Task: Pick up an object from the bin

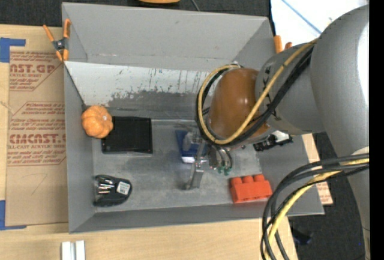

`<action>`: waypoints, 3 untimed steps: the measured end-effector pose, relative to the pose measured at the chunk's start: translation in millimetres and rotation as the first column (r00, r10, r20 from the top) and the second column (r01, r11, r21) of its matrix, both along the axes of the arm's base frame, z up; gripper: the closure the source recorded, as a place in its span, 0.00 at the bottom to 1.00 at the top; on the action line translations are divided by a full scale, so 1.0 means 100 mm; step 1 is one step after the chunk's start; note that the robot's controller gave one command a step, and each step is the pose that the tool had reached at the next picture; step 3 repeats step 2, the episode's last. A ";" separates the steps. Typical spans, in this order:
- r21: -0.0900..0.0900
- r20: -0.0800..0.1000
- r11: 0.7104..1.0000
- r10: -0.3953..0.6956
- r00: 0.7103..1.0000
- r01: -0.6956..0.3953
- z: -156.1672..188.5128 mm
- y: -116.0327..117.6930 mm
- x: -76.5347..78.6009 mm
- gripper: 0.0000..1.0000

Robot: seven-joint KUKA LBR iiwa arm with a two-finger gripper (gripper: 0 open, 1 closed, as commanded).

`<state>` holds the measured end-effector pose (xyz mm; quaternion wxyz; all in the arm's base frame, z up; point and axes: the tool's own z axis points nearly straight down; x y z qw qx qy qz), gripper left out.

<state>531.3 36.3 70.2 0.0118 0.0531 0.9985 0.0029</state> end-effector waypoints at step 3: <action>0.004 -0.017 0.949 -0.314 0.949 0.314 0.03 0.04 -0.21 1.00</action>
Offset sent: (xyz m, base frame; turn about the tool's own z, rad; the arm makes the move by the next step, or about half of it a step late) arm 0.0000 0.0000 0.0000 0.0000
